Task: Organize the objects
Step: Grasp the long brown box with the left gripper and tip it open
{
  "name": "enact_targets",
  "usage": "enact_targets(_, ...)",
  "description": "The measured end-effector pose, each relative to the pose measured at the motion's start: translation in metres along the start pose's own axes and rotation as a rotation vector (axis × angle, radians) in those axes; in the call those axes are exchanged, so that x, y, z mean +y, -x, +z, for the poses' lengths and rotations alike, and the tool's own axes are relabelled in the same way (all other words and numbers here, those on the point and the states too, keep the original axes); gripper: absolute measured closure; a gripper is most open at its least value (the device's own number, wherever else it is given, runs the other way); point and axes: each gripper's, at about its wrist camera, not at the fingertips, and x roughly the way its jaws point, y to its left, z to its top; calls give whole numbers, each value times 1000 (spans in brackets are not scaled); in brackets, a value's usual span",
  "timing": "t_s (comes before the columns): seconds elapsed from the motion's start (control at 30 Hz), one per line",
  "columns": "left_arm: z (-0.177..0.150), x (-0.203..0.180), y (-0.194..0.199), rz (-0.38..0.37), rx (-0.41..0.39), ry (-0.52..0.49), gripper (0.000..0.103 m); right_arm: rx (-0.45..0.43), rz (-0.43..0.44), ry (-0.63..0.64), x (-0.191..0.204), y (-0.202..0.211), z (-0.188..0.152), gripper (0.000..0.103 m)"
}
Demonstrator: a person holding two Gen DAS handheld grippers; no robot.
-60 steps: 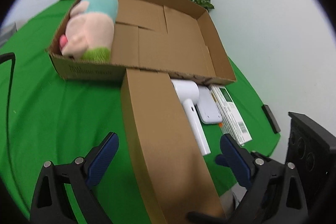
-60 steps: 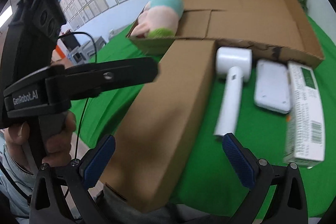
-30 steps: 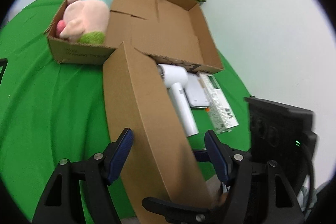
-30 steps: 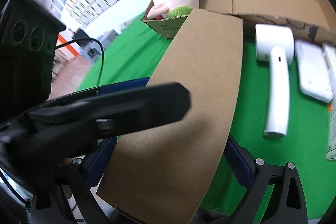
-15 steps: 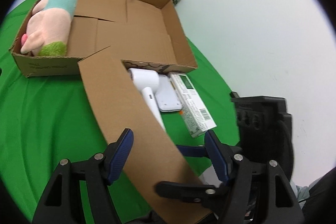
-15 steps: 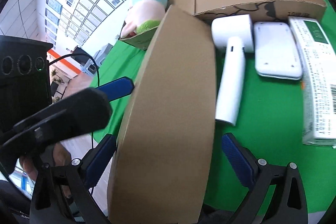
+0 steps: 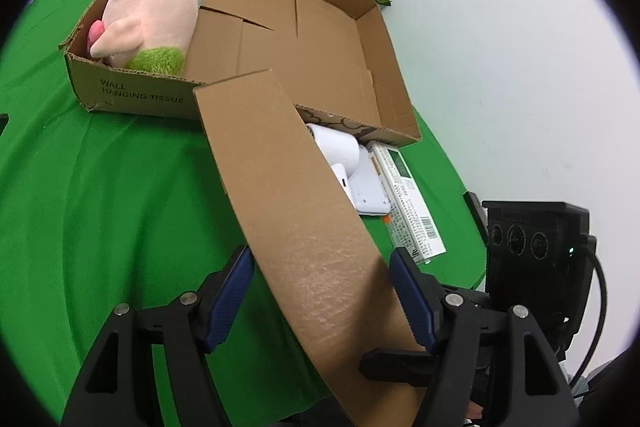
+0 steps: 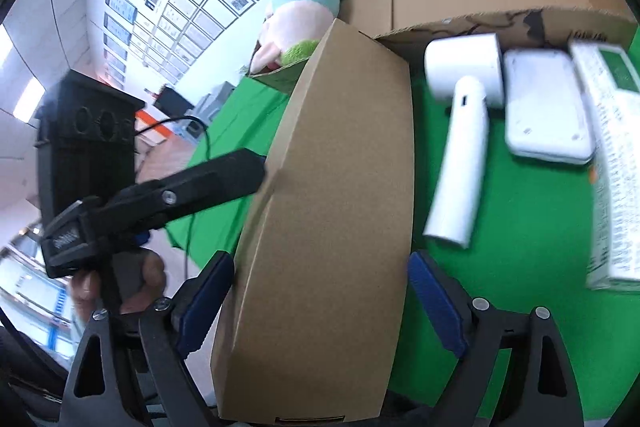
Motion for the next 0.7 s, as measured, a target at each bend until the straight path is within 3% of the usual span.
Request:
enact_targets(0.07,0,1,4,15,-10,6,37,2,19,-5,4,-13,3,15)
enact_targets(0.1,0,3,5,24,-16,13,46,8,37,-17,4,-22,7,15)
enact_targets(0.13,0,5,7,33,-14,17,65,12,54,-30,3,-26,8,15)
enact_targets(0.2,1,7,7,13,-5,16,89,23,87,-42,3,-36,12,18)
enact_targets(0.33,1,-1,11,44,-8,-25,92,28,59,-14,11,-48,16,14)
enact_targets(0.47,2,-1,11,25,-13,-8,95,26,13,15,18,-46,18,13)
enact_targets(0.7,7,-19,1,-31,-10,-31,95,-26,-200,121,43,-6,18,13)
